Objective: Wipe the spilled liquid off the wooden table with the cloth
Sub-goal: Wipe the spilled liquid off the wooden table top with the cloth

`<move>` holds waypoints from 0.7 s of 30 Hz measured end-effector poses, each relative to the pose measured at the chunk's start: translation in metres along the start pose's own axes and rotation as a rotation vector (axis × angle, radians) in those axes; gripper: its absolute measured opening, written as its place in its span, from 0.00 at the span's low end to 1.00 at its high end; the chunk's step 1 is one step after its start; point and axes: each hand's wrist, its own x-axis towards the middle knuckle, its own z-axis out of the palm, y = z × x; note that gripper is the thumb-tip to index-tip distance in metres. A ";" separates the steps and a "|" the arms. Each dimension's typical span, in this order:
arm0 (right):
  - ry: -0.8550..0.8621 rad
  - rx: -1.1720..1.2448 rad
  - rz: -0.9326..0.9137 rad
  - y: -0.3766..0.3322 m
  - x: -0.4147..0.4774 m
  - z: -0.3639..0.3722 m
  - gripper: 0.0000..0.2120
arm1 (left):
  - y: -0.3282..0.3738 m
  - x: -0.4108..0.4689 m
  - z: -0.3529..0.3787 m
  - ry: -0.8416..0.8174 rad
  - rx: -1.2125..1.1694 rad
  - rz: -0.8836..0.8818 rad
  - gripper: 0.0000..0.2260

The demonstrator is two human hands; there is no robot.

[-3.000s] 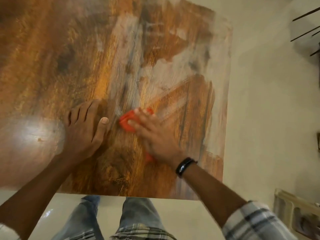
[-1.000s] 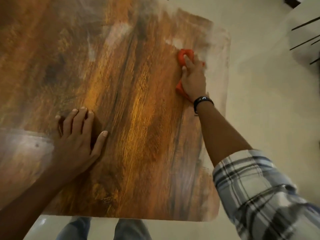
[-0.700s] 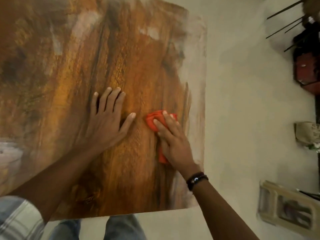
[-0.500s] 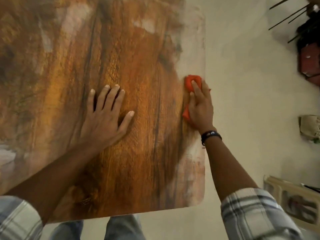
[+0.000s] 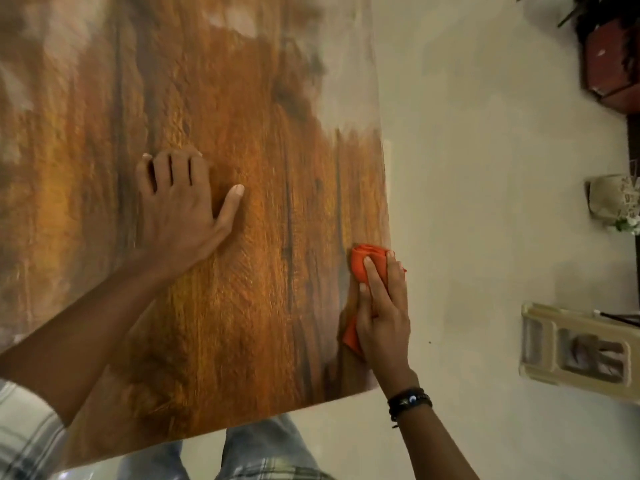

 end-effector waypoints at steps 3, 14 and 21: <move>0.017 0.015 -0.115 -0.016 0.080 0.010 0.22 | -0.004 0.054 0.001 0.036 -0.035 -0.020 0.25; 0.050 -0.022 -0.267 -0.118 0.444 0.029 0.20 | -0.026 0.203 0.017 0.008 -0.105 -0.144 0.32; 0.037 -0.041 -0.378 -0.148 0.467 0.032 0.20 | -0.028 0.199 0.023 0.023 -0.079 -0.141 0.31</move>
